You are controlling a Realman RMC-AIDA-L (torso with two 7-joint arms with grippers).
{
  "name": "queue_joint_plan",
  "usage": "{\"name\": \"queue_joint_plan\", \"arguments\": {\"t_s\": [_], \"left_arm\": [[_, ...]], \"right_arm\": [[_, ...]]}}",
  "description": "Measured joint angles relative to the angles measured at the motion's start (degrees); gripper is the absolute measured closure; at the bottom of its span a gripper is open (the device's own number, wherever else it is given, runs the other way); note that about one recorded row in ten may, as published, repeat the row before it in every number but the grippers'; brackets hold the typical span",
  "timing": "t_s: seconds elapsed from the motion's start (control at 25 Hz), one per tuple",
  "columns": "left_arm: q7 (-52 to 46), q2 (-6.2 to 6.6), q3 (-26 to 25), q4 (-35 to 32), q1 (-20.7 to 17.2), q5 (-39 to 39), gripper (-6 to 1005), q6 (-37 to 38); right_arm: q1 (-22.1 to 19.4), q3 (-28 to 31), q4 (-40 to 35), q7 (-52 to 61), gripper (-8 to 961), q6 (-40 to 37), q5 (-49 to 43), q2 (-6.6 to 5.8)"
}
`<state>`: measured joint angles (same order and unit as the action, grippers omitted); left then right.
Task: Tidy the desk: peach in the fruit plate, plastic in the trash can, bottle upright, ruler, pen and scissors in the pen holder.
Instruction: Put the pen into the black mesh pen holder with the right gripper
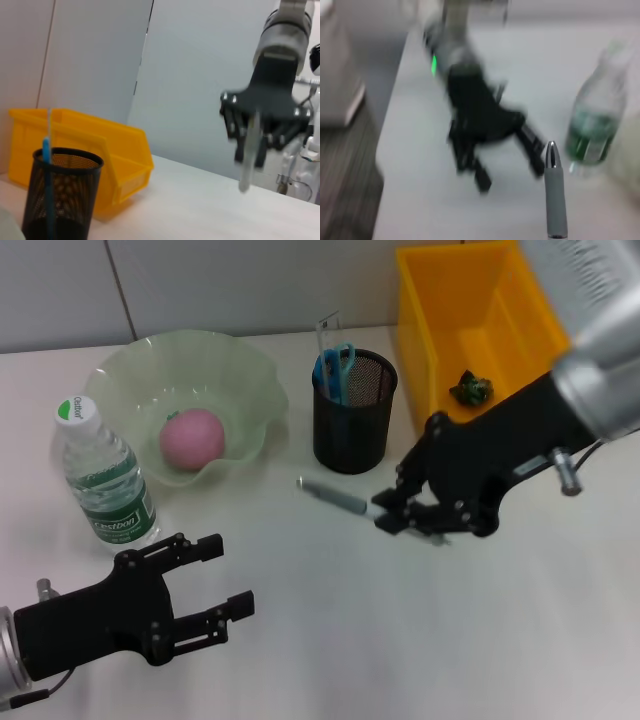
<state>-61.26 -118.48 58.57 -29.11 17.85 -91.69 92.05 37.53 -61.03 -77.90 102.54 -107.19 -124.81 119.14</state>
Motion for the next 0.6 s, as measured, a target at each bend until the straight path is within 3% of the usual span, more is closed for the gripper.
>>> {"name": "queue_joint_plan", "arguments": {"t_s": [0.36, 0.6], "left_arm": [[0.4, 0.1, 0.13, 0.11, 0.12, -0.12, 214, 0.77], [0.9, 0.09, 0.15, 0.11, 0.2, -0.13, 214, 0.87]], "right_arm": [[-8.73, 8.07, 6.9, -3.86, 832, 2.39, 17.87, 0.01], [-10.63, 15.79, 20.91, -9.56, 832, 4.76, 33.99, -0.02]]}}
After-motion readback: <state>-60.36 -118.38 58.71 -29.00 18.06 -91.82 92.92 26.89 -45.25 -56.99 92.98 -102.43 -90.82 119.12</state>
